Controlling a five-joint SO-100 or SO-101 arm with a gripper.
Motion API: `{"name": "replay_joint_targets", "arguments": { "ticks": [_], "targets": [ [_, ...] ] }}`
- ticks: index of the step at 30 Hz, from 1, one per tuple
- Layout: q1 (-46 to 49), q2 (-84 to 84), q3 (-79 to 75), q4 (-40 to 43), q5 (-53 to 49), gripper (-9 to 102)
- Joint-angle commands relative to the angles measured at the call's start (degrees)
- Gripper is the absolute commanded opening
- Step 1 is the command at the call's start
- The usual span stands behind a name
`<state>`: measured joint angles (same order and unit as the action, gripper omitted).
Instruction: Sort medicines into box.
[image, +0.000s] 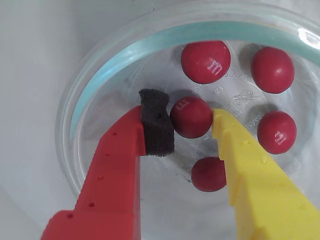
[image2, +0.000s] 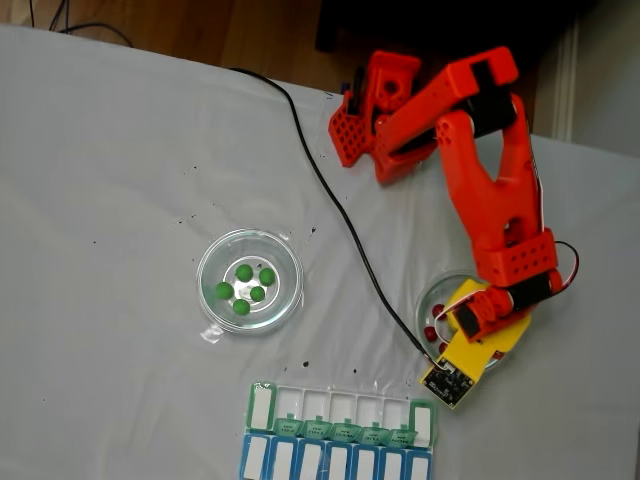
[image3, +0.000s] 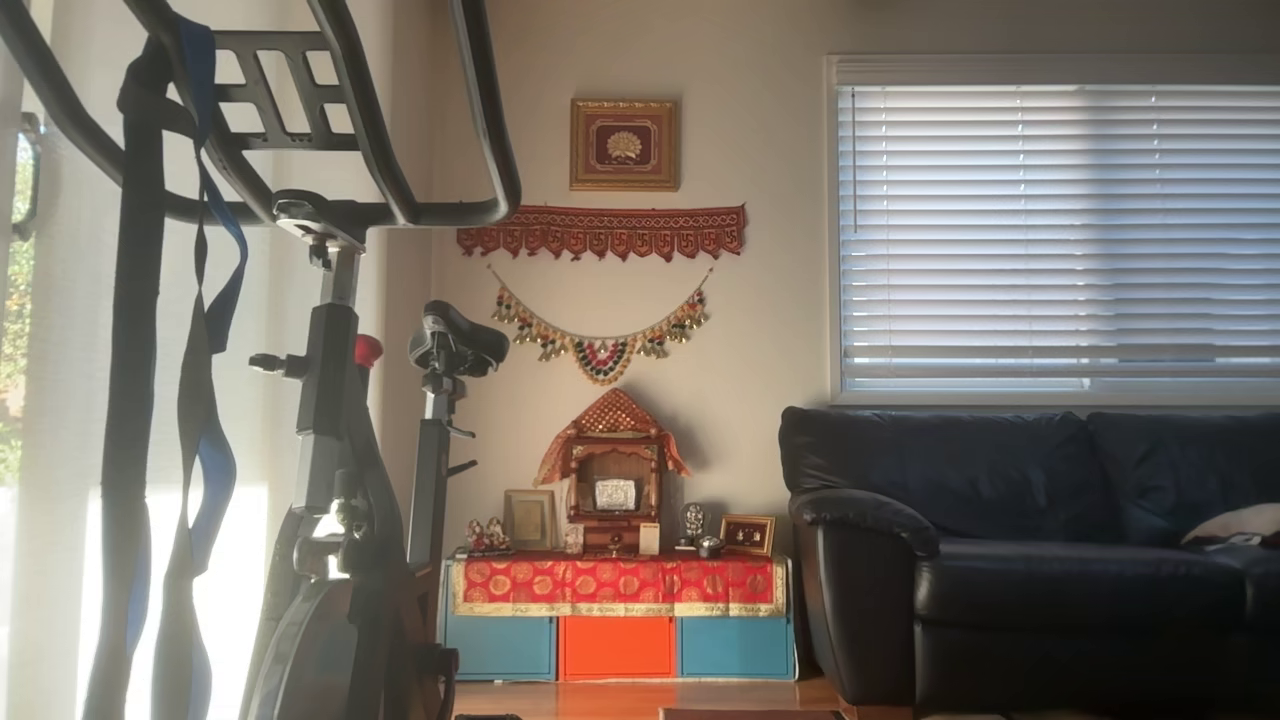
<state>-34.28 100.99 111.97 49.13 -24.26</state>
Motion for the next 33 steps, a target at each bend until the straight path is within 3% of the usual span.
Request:
{"name": "replay_joint_targets", "arguments": {
  "ticks": [1,12,17,29,33],
  "targets": [
    [0.0,0.09,0.0,-0.79,-0.79,14],
    [-0.44,0.26,0.26,-0.79,0.09,1],
    [-0.62,0.88,0.0,0.62,1.14,1],
    [1.76,8.35,-11.87,20.04,7.29,1],
    [4.13,13.18,-14.59,21.62,11.87,1]
  ]
}}
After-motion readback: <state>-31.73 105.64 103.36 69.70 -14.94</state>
